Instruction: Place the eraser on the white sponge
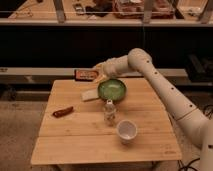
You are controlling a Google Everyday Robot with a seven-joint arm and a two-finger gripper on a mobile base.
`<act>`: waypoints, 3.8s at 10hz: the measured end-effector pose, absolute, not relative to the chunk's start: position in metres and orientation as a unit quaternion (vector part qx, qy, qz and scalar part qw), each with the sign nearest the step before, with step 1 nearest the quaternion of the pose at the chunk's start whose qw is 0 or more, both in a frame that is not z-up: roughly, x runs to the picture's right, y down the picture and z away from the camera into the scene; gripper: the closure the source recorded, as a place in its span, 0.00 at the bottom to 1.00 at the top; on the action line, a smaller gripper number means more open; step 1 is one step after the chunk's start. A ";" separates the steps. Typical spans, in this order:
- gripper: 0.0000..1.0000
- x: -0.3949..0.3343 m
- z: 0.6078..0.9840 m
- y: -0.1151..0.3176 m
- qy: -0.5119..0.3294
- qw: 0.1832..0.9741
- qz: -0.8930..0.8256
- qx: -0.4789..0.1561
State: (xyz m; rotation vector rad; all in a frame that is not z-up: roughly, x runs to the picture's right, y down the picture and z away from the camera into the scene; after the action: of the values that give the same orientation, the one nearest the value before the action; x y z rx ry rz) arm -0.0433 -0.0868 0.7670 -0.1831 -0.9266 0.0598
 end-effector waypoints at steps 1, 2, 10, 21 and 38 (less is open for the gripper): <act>1.00 -0.047 0.773 -0.083 -0.444 0.891 0.022 -0.092; 1.00 -0.055 0.780 -0.075 -0.441 0.892 0.008 -0.101; 1.00 -0.088 0.850 -0.069 -0.357 0.927 -0.010 -0.120; 1.00 -0.095 0.909 -0.025 -0.300 0.936 -0.002 -0.182; 1.00 -0.090 0.922 -0.044 -0.311 0.932 0.020 -0.182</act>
State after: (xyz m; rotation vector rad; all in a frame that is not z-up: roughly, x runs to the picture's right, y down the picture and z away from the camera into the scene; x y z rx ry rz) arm -0.0900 -0.0436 0.9217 -0.3724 -0.6372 0.0401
